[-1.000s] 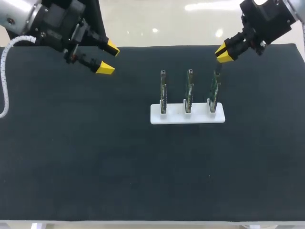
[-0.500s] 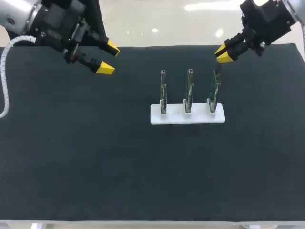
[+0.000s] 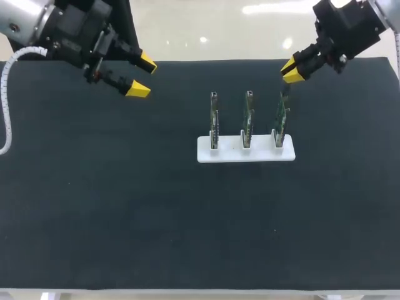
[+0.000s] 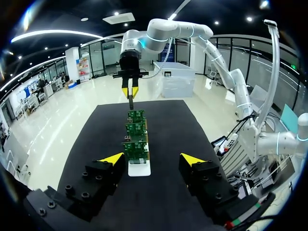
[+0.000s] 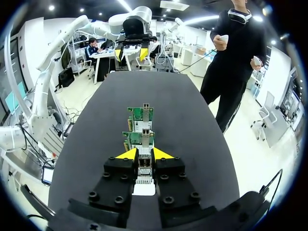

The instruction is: Pick up the optical module with the left hand, and insert it into the network port with the right hand.

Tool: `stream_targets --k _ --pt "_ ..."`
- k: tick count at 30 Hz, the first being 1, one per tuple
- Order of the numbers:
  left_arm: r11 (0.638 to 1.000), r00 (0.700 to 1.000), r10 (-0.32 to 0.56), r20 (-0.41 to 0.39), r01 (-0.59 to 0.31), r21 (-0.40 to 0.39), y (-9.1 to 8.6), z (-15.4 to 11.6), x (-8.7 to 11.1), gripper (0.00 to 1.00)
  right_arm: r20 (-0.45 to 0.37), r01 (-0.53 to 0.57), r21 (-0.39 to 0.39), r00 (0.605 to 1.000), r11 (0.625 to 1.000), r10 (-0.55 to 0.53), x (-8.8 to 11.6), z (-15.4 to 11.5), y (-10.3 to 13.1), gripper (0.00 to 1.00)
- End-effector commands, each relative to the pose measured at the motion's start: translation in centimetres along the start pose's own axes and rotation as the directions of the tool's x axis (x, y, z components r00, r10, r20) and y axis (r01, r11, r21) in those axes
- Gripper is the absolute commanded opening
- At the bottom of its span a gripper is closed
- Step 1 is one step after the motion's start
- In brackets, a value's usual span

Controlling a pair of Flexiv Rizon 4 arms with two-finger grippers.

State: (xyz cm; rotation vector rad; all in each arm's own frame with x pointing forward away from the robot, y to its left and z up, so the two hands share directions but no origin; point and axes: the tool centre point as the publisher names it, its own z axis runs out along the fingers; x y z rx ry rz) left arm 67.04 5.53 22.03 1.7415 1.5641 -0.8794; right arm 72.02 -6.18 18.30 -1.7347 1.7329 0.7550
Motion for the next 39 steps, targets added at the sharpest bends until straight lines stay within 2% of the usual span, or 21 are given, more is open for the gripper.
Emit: stream_targets --k 1,28,31,33,39 --pt "1.0 1.0 -0.001 -0.003 0.001 0.002 0.1 0.0 0.0 1.0 -0.001 -0.002 -0.002 1.0 1.0 0.002 -0.1 0.0 0.0 0.0" --pt "1.0 1.0 -0.001 -0.003 0.001 0.002 0.1 0.0 0.0 1.0 0.016 -0.001 0.006 1.0 1.0 0.001 0.8 0.9 -0.1 0.0" --pt "1.0 1.0 -0.001 -0.003 0.001 0.002 0.1 0.0 0.0 1.0 0.04 -0.023 0.018 0.999 1.0 0.022 0.8 1.0 -0.1 0.0" --pt "1.0 1.0 -0.001 -0.003 0.001 0.002 0.1 0.0 0.0 1.0 0.032 -0.017 0.019 0.999 1.0 0.016 0.6 0.8 -0.1 1.0" --pt "1.0 1.0 -0.001 -0.003 0.001 0.002 0.1 0.0 0.0 1.0 0.02 -0.026 0.014 0.999 1.0 0.025 -0.4 -0.1 0.0 1.0"
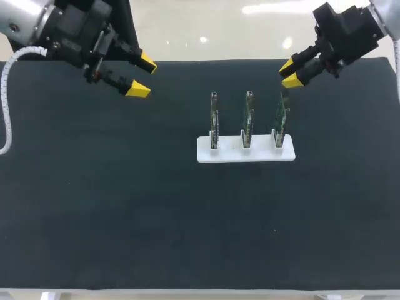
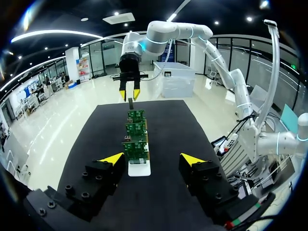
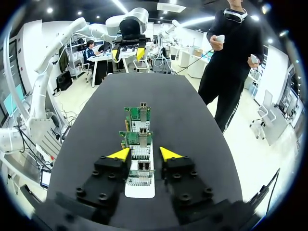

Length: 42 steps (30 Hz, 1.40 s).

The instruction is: Pick up the optical module with the left hand, and insert it into the network port with the right hand.

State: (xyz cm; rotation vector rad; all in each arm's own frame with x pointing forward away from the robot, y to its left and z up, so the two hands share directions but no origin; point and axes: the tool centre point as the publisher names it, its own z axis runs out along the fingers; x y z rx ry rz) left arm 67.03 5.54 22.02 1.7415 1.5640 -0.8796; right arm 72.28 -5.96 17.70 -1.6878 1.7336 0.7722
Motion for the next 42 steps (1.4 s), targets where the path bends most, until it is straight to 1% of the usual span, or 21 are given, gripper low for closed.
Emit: stream_targets --k 1,6,7,8,9,20,42 --pt "1.0 1.0 -0.001 -0.003 0.001 0.002 0.1 0.0 0.0 1.0 -0.016 -0.01 0.0 1.0 1.0 0.01 -0.9 -0.9 0.4 1.0" --pt "1.0 1.0 -0.001 -0.003 0.001 0.002 0.1 0.0 0.0 1.0 -0.037 -0.026 0.009 0.999 1.0 0.026 -1.5 -1.4 0.6 1.0" --pt "1.0 1.0 -0.001 -0.003 0.001 0.002 0.1 0.0 0.0 1.0 -0.039 -0.027 0.009 0.999 1.0 0.027 -1.6 -1.5 0.6 0.75" --pt "1.0 1.0 -0.001 -0.003 0.001 0.002 0.1 0.0 0.0 1.0 -0.044 -0.032 0.017 0.998 0.999 0.033 -1.6 -1.5 0.6 0.16" --pt "1.0 1.0 -0.001 -0.003 0.001 0.002 0.1 0.0 0.0 1.0 -0.05 -0.026 0.014 0.998 1.0 0.027 -1.6 -1.6 0.6 0.0" --pt "1.0 1.0 -0.001 -0.003 0.001 0.002 0.1 0.0 0.0 1.0 -0.062 -0.012 0.008 0.998 1.0 0.013 -1.0 -1.4 0.3 0.0" --pt "1.0 1.0 -0.001 -0.003 0.001 0.002 0.1 0.0 0.0 1.0 -0.023 0.01 0.016 1.0 1.0 -0.01 0.8 0.1 0.5 0.0"
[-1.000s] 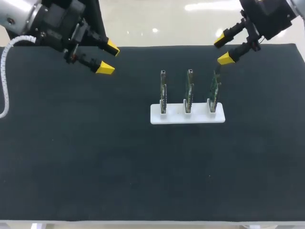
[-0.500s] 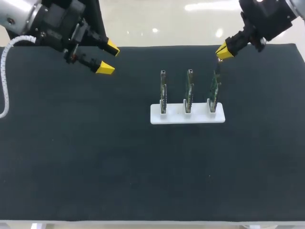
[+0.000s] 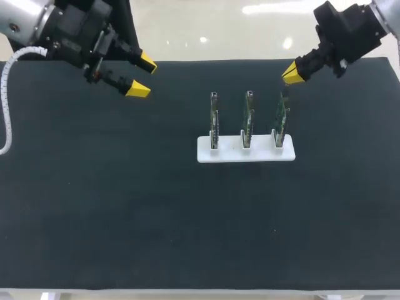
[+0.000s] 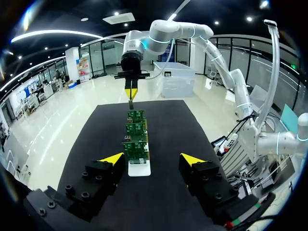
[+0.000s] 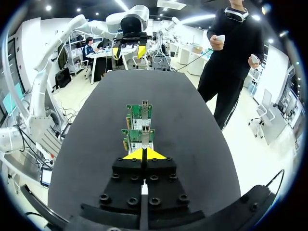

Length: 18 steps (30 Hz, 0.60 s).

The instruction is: Pick up the optical module with the left hand, and insert it into the network port with the right hand.

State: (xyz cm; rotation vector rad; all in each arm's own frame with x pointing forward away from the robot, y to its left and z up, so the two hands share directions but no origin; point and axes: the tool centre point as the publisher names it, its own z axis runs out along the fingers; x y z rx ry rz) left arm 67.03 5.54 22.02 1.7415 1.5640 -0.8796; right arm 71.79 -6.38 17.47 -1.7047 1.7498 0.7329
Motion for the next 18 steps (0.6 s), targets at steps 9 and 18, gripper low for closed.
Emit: stream_targets --k 9,18 --pt "1.0 1.0 -0.001 -0.003 0.001 0.002 0.1 0.0 0.0 1.0 0.028 0.014 0.006 0.999 1.0 -0.014 1.4 1.1 0.0 0.0" --pt "1.0 1.0 -0.001 -0.003 0.001 0.002 0.1 0.0 0.0 1.0 0.044 0.024 0.01 0.999 1.0 -0.024 2.0 1.8 -0.1 0.0"
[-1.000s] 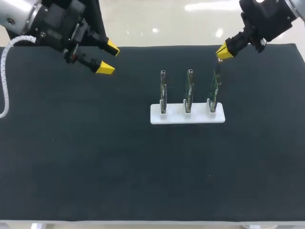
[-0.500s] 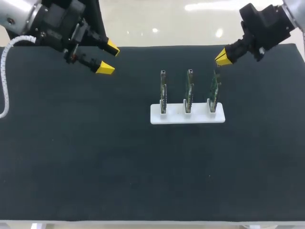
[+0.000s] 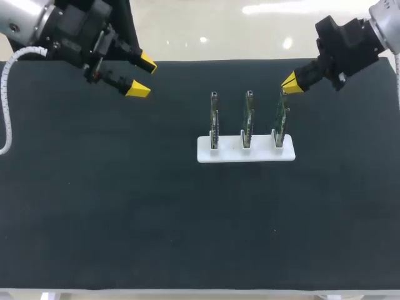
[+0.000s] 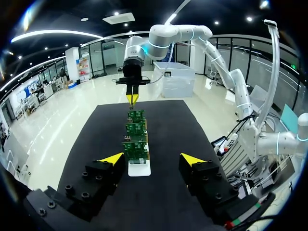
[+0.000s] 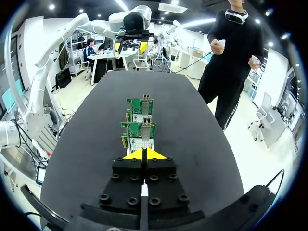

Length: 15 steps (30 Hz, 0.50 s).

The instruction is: Pick up the optical module with the left hand, and insert it into the network port with the right hand.

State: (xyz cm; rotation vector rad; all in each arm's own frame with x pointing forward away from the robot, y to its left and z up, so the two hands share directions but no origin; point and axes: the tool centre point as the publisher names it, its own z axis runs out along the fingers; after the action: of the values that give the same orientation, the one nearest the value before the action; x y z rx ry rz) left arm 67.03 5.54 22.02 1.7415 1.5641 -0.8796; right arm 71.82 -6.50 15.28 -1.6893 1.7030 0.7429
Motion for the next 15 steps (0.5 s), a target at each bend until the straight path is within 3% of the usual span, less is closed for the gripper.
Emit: stream_targets --k 1,15 --pt "1.0 1.0 -0.001 -0.003 0.001 0.002 0.1 0.05 -0.05 1.0 0.006 0.003 0.001 1.0 1.0 -0.003 0.37 0.5 -0.1 0.0" --pt "1.0 1.0 -0.001 -0.003 0.001 0.002 0.1 0.05 -0.05 1.0 0.012 0.005 0.01 1.0 1.0 -0.005 0.9 1.16 -0.19 0.0"
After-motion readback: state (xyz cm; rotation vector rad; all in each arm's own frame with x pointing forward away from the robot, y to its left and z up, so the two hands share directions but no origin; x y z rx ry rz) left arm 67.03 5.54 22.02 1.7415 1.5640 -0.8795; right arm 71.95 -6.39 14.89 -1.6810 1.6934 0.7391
